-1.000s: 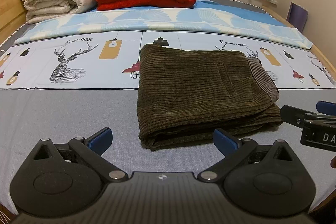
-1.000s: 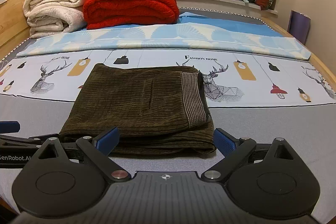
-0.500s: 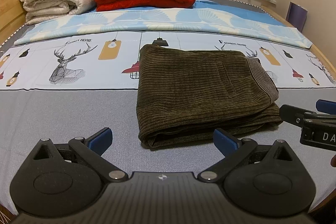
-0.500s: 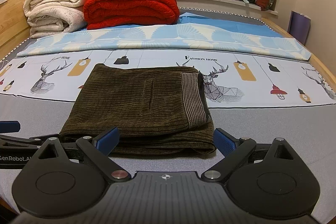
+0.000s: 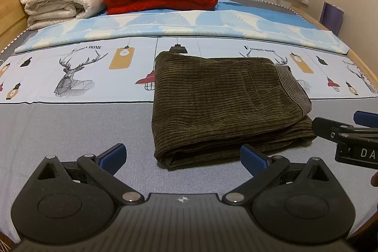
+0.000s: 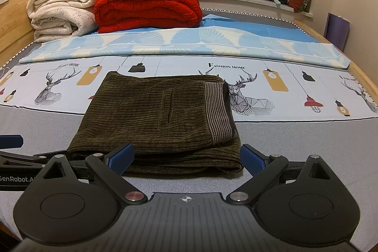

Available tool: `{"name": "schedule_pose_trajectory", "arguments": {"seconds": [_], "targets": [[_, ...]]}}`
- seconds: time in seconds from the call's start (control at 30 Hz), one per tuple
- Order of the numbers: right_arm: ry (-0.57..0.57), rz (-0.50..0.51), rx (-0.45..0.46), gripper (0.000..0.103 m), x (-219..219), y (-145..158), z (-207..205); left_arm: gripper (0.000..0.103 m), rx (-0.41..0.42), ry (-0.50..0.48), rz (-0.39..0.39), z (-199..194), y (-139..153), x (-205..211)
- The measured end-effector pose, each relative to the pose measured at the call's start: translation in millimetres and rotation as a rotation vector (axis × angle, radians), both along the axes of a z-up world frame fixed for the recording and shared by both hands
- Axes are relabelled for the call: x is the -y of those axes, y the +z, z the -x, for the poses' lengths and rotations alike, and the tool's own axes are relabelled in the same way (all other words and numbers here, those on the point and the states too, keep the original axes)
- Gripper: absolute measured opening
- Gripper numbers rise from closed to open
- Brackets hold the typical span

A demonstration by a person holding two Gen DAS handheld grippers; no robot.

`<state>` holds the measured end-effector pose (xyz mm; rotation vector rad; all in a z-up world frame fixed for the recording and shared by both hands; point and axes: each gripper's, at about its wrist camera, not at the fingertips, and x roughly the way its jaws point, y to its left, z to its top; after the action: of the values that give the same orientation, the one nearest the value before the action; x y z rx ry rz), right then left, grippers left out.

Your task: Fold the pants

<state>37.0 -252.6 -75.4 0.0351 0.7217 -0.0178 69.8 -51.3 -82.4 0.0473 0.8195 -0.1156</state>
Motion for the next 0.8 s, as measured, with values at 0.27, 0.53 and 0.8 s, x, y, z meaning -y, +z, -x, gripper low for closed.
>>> {"name": "schedule_pose_trajectory", "arguments": {"seconds": [0.27, 0.53, 0.8], "targets": [[0.009, 0.004, 0.0, 0.096, 1.0, 1.0, 0.2, 0.102, 0.001, -0.003, 0.001, -0.5, -0.1, 0.0], [0.008, 0.004, 0.0, 0.096, 0.6, 1.0, 0.1, 0.102, 0.006, -0.01, 0.001, 0.1, 0.3, 0.4], [0.008, 0.004, 0.0, 0.096, 0.4, 1.0, 0.0, 0.102, 0.008, -0.013, 0.001, 1.3, 0.0, -0.2]]}}
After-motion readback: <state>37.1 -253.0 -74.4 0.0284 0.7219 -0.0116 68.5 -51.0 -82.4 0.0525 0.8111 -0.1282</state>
